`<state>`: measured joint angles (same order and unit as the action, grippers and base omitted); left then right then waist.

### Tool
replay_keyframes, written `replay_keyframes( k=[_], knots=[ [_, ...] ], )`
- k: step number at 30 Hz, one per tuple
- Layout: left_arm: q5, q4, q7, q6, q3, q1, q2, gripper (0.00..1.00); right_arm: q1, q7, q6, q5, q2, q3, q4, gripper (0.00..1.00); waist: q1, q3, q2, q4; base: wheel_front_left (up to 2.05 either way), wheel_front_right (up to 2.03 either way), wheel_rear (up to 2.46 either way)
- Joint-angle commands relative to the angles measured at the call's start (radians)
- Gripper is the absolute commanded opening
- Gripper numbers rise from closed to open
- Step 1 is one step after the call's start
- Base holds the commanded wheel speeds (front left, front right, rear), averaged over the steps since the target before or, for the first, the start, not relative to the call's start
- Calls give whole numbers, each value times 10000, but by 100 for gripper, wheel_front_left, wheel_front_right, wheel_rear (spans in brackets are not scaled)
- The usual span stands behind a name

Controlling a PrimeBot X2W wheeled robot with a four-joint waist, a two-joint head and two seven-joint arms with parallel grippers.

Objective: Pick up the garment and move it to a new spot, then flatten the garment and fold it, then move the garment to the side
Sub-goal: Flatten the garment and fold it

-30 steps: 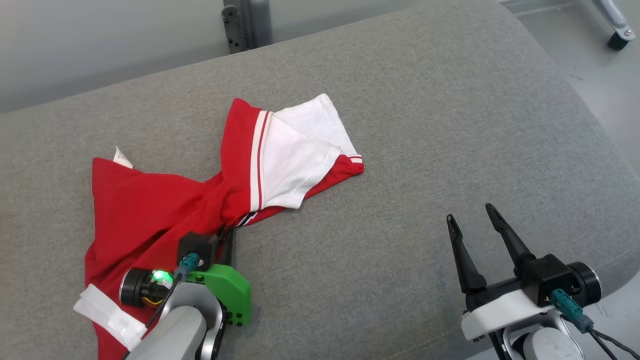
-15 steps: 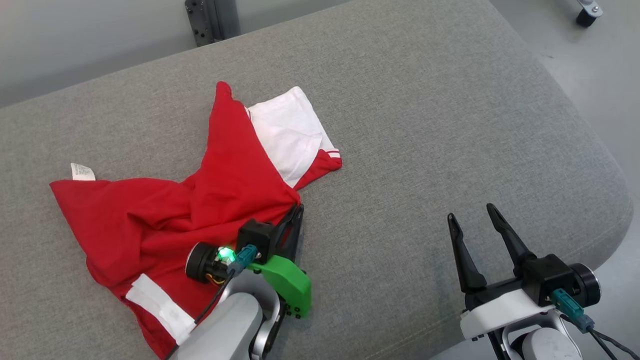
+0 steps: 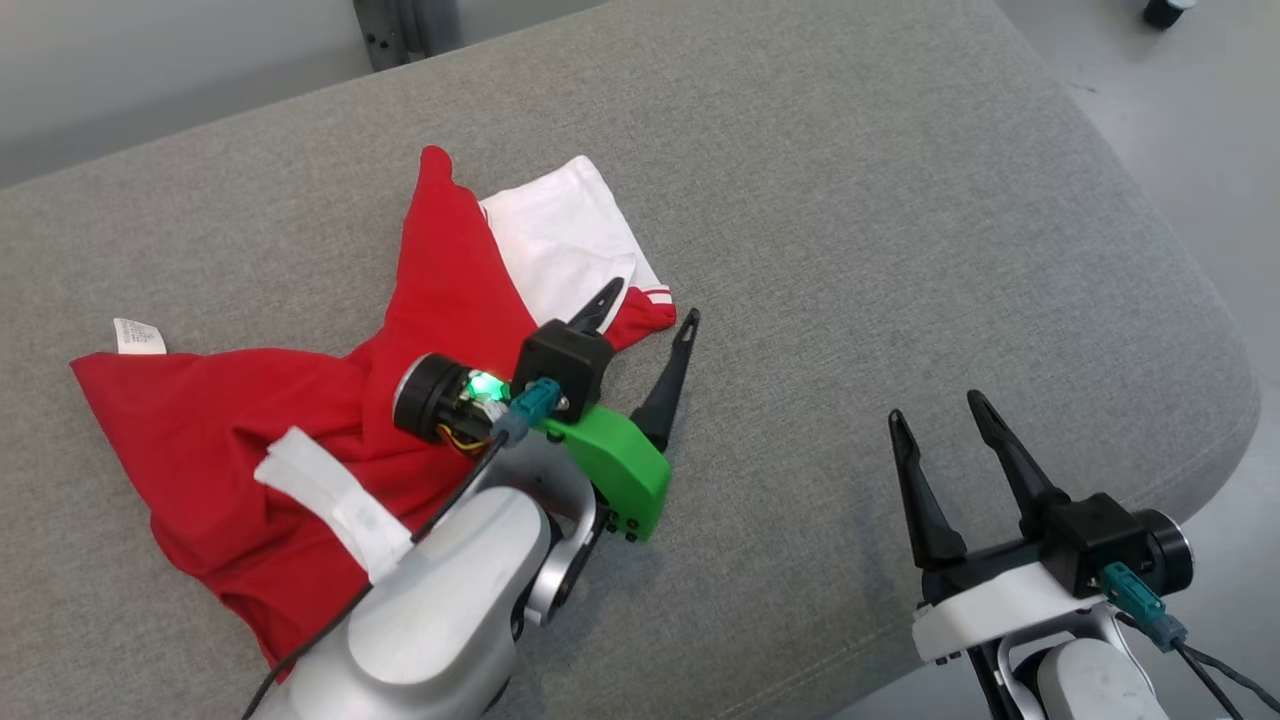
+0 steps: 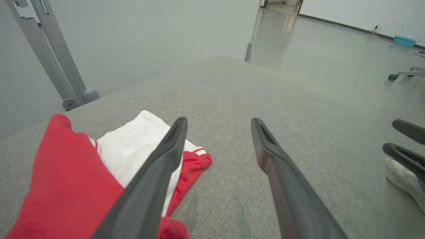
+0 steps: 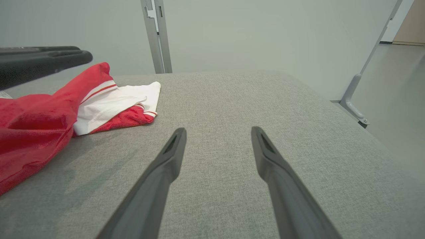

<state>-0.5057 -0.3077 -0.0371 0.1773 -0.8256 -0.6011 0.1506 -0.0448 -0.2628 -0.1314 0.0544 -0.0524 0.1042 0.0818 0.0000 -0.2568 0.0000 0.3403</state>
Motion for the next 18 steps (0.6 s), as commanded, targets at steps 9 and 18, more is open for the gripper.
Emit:
replay_keyframes(
  k=[9,18],
  knots=[
    [87,-2180,841,-15,75,-1629,-151,100,-610,-31,15,647,16,427,16,100,0,-1030,0,783,0,0,0],
    [158,-4052,194,-92,125,-2200,-261,100,-618,-30,15,971,17,497,68,100,0,-1184,0,1140,0,0,0]
  ],
)
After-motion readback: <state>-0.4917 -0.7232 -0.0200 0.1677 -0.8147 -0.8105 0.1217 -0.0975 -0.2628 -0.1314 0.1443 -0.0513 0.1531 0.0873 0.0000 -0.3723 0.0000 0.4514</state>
